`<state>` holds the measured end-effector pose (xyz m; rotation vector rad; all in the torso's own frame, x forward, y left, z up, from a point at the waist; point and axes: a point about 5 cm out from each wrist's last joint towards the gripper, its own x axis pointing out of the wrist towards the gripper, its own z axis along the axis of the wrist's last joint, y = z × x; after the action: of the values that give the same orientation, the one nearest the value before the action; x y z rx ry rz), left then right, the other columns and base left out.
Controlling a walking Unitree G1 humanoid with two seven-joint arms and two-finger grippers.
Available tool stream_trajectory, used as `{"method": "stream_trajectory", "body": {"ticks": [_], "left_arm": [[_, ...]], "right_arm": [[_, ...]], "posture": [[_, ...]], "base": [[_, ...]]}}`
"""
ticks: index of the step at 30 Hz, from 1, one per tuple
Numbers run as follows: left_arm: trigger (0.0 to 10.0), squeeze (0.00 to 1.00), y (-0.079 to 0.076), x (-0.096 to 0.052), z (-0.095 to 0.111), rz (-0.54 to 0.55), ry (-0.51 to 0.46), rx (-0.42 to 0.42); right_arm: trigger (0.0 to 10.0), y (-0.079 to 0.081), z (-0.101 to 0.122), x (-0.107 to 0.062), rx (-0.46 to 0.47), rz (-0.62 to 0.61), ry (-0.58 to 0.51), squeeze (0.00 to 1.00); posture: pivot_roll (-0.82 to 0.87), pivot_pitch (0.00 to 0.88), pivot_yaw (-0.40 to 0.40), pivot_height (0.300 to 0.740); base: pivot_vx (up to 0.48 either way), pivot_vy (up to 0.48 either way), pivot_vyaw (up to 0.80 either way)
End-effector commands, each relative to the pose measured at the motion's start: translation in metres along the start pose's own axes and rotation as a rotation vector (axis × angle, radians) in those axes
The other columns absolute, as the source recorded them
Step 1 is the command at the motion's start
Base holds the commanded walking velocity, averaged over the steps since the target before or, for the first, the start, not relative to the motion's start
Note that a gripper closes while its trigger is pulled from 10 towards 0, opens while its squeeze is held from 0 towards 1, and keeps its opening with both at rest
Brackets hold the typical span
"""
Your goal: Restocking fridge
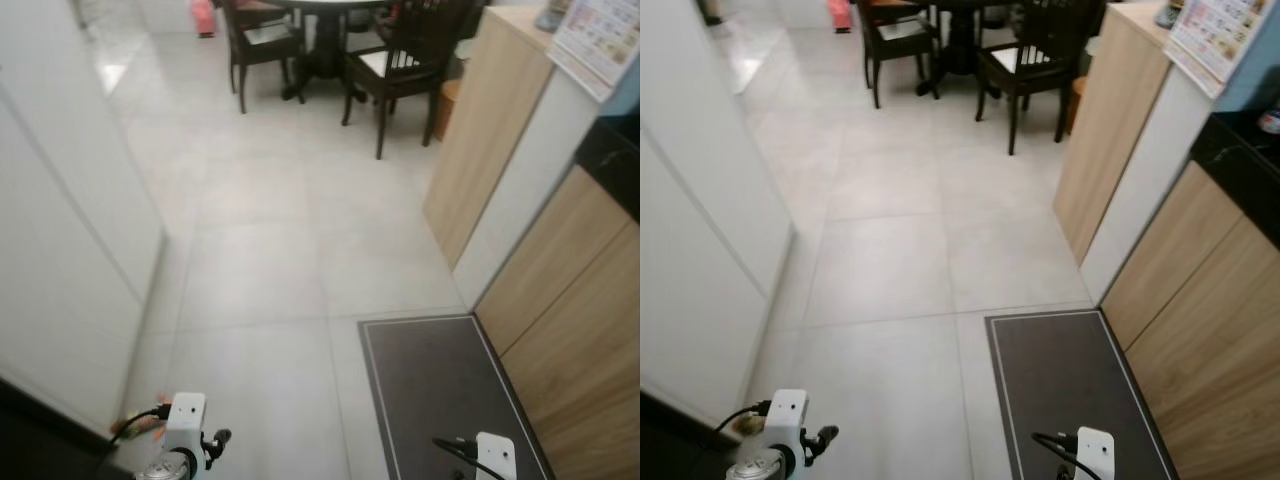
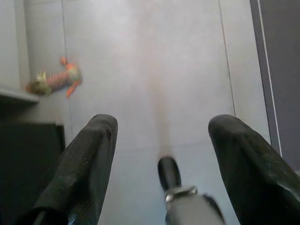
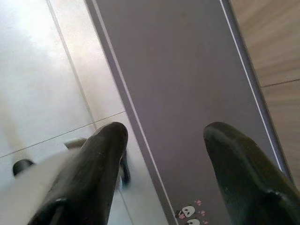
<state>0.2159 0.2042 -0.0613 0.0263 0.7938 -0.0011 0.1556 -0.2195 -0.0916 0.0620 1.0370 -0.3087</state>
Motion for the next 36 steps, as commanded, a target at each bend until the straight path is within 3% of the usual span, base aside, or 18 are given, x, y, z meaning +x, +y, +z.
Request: {"method": "stream_trajectory", "body": {"ticks": [1, 12, 17, 36], "left_arm": [[10.0, 0.0, -0.004, -0.0015, -0.0093, -0.008, 0.032, 0.0], [10.0, 0.0, -0.0039, -0.0017, -0.0099, -0.009, 0.033, -0.001], [10.0, 0.0, -0.0038, -0.0016, -0.0096, -0.008, 0.032, -0.001], [10.0, 0.0, -0.0027, -0.0014, -0.0083, -0.009, 0.031, 0.002]], "right_arm": [[10.0, -0.005, 0.0028, 0.0002, 0.004, -0.012, -0.015, 0.0], [10.0, -0.0046, 0.0035, 0.0002, -0.024, 0.004, -0.024, 0.0], [10.0, -0.0044, 0.0036, 0.0001, -0.014, 0.007, -0.026, 0.0], [10.0, -0.0034, 0.0038, 0.0002, 0.017, -0.005, -0.027, 0.0]], "posture": [[-0.19, 0.044, 0.004, 0.74], [-0.19, 0.041, 0.004, 0.74], [-0.19, 0.046, 0.005, 0.74], [-0.19, 0.056, 0.01, 0.74]], "base": [[0.386, 0.0, 0.0], [0.389, 0.0, 0.0], [0.392, 0.0, 0.8], [0.392, 0.0, 0.0]]}}
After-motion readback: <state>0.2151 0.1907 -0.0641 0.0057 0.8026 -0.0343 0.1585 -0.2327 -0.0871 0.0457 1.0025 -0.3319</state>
